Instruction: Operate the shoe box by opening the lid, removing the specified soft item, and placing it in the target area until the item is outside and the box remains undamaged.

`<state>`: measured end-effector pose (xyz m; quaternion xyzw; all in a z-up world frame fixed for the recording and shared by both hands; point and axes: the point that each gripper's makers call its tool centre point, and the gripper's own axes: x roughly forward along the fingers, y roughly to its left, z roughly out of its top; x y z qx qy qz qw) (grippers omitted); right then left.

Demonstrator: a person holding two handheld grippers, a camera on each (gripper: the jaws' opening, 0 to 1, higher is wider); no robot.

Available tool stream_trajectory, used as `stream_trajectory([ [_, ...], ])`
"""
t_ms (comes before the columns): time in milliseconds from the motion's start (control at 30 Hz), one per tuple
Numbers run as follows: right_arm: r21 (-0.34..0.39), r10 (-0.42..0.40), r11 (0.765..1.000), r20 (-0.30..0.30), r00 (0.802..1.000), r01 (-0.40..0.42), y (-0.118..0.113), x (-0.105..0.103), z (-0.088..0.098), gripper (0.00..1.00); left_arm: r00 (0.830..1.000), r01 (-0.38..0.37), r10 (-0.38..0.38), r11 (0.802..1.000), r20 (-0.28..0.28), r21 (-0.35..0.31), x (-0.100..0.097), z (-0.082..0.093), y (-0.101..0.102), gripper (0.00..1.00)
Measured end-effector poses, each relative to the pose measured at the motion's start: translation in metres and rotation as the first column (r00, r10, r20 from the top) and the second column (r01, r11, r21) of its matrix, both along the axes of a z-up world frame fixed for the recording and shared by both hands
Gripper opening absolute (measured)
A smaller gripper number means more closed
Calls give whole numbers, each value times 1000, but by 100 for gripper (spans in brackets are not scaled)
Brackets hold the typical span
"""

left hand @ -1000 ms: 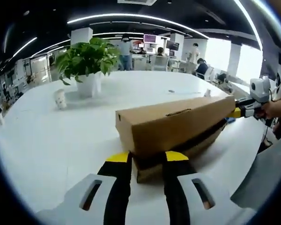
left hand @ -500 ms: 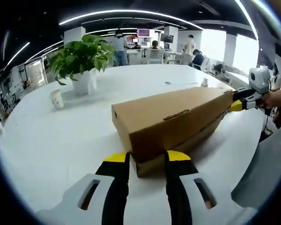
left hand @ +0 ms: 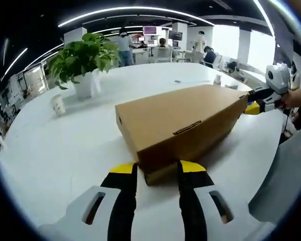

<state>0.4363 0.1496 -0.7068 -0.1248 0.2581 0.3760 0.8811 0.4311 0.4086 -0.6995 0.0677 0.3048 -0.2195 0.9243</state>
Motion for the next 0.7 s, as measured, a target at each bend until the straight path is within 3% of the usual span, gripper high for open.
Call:
stream_trajectory([
  [267,-8,1,1000,-12,1000,-1,0,0,-7,29,1000,3,-3,1000,-19,7,-2,-6,-1,32],
  [700,3,5,1000,6,1000,-5,2,2,-3,32,1000,6,-6,1000,10,0,-1,-1,2,31],
])
